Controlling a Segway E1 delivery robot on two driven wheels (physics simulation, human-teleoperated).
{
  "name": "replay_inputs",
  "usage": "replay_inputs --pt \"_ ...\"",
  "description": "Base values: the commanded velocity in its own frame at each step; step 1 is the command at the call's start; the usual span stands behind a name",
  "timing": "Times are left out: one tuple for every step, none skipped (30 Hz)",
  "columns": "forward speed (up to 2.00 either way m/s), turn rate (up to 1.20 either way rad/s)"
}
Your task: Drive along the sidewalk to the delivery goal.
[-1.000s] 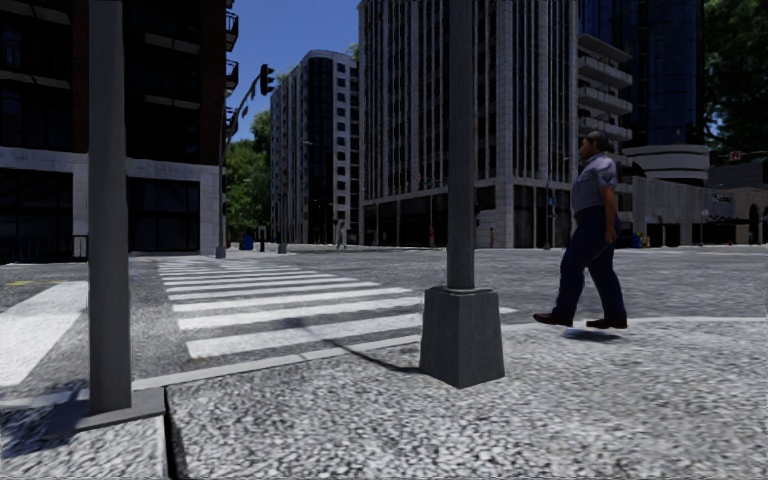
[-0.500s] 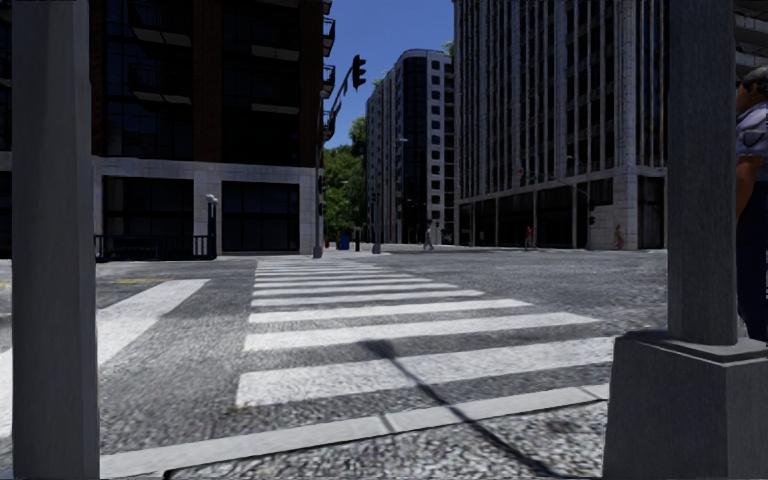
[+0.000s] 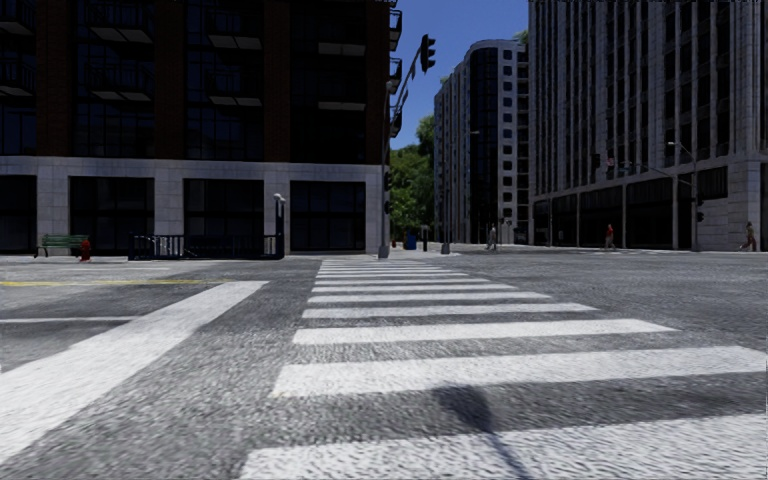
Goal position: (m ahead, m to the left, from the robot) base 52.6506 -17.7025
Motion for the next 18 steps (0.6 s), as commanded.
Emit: replay_inputs --pt "1.52 0.44" --pt "1.51 0.25" --pt "1.51 0.18" --pt "1.51 0.17" --pt "1.51 0.16" --pt "1.51 0.16" --pt "1.51 0.16" --pt "1.51 0.16" --pt "1.51 0.16" --pt "1.51 0.06" --pt "1.51 0.00" --pt "1.51 0.00" --pt "1.51 0.00" --pt "1.51 0.00" --pt "1.51 0.00" --pt "1.51 0.00" --pt "1.51 0.00" --pt "1.51 0.00"
